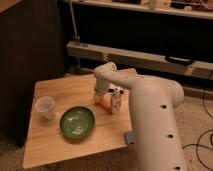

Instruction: Place the pepper on the white sponge

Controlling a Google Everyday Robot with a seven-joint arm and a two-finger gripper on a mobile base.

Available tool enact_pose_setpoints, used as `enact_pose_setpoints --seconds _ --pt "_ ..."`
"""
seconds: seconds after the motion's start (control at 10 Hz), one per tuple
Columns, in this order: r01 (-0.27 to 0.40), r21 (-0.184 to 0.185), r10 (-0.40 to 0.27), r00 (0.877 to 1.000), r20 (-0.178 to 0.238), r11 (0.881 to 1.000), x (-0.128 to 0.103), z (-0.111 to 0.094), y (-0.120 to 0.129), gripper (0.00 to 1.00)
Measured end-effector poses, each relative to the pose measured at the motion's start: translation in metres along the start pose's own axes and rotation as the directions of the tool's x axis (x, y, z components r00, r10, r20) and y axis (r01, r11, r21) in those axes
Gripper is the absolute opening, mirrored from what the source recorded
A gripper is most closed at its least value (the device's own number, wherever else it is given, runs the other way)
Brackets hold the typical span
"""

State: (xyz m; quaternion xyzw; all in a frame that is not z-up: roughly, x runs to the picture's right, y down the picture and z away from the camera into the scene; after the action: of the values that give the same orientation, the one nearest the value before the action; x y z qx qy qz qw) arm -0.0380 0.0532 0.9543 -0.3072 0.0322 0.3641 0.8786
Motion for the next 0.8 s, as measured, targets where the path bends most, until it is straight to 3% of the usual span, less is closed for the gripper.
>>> enact_pose_setpoints --seconds 0.2,0.5,0.6,0.8 --pt "0.01 0.017 -0.01 1.0 0.007 1.0 0.001 -0.018 -0.001 0.09" --pt "0.058 0.001 -0.058 0.995 0.08 0.998 -0.006 -0.07 0.015 0.09" --pt "0.088 -0.015 -0.086 0.99 0.111 0.996 -0.003 -0.082 0.027 0.09" --pt "0.184 -0.043 -0.173 0.966 0.191 0.982 0.011 -0.099 0.061 0.09"
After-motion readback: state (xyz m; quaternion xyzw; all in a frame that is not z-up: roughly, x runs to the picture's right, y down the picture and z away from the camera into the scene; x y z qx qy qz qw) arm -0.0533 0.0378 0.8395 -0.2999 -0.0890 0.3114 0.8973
